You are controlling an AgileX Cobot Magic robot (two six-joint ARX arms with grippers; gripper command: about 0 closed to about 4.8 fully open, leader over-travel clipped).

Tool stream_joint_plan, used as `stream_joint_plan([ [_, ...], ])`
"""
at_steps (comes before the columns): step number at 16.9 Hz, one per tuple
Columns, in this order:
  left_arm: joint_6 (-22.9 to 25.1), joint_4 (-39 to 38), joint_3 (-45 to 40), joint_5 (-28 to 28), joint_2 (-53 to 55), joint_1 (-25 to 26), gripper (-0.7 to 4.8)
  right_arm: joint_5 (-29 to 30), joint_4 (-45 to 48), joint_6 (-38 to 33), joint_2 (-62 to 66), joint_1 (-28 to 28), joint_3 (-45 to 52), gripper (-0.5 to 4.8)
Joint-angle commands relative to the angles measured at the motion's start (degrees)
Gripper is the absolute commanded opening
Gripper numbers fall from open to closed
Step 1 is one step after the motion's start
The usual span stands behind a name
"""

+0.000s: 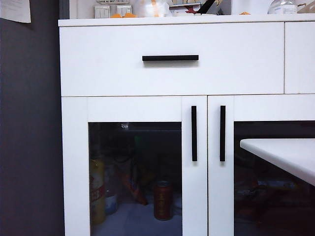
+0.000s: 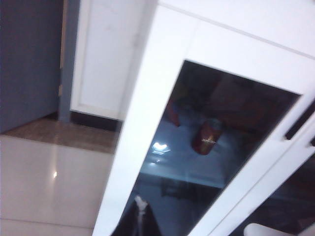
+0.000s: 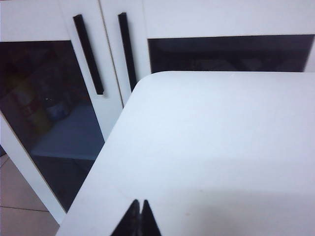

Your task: Open the left door of the white cabinet, pick up a can of beverage from the table on the right, place it inside the cabinet, and finally close the cabinet door.

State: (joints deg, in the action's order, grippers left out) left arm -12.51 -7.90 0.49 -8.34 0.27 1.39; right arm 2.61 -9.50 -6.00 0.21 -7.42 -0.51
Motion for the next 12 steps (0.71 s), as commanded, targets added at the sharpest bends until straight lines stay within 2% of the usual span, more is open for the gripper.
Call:
stream_joint_plan([
  [1, 0.07, 1.05, 0.04, -0.04, -0.04, -0.04, -0.05, 0.07, 0.55, 0.04, -0.07, 0.0, 0.28, -0.05],
  [9, 0.07, 1.07, 0.07, -0.02, -0.04, -0.04, -0.05, -0.26, 0.55, -0.09, -0.07, 0.04, 0.24, -0.05],
  [12, 0.07, 1.14, 0.04, 0.0, -0.04, -0.09, -0.05, 1.55, 0.52, 0.0, -0.07, 0.0, 0.24, -0.05],
])
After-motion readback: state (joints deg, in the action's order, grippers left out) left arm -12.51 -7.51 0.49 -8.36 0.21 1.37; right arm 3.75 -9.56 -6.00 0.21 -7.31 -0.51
